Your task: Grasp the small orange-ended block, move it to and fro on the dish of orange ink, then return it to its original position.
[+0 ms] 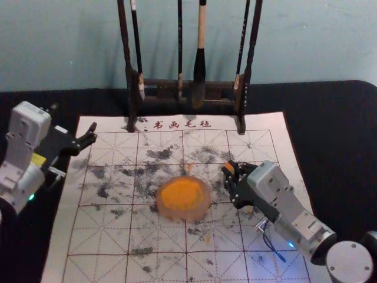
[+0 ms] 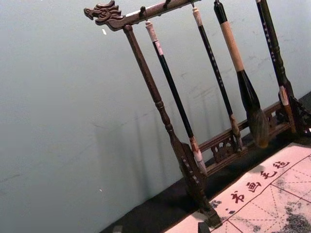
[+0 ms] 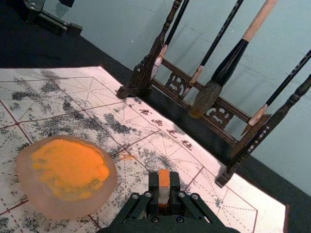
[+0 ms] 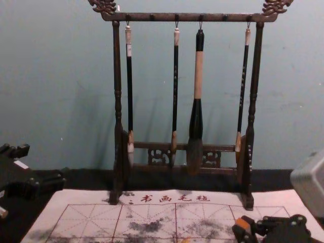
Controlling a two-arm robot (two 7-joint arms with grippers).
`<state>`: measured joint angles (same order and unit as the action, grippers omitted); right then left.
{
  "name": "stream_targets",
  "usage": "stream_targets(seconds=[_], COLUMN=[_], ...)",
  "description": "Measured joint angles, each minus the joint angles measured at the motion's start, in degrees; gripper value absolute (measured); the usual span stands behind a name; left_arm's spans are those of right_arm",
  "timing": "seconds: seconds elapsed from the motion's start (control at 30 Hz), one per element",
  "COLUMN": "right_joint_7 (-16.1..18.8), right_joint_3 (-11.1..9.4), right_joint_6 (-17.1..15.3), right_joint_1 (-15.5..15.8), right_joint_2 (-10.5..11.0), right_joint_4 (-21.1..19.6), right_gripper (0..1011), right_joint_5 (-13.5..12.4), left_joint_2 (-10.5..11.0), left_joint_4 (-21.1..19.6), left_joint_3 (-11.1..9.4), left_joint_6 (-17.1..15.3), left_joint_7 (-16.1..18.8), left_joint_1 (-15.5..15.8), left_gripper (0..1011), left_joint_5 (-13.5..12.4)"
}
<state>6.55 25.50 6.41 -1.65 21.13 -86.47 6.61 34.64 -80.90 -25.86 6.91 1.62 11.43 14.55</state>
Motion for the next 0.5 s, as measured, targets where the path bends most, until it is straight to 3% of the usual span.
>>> stream_targets(seconds=[0.17,0.5], right_joint_7=[0.0,3.7], right_joint_3=[0.0,-4.2], right_joint_6=[0.0,-0.6], right_joint_1=[0.0,0.6], right_joint_2=[0.0,-0.7], right_joint_4=[0.0,-2.8], right_gripper=[126,126], right_joint_5=[0.0,-4.2], left_joint_2=[0.0,0.0], left_joint_4=[0.0,0.0], left_joint_3=[0.0,0.0], left_joint_6=[0.0,0.0], left_joint_7=[0.0,0.0], left_joint_1=[0.0,0.0], left_gripper=[1001,1001], left_joint_5=[0.0,0.0])
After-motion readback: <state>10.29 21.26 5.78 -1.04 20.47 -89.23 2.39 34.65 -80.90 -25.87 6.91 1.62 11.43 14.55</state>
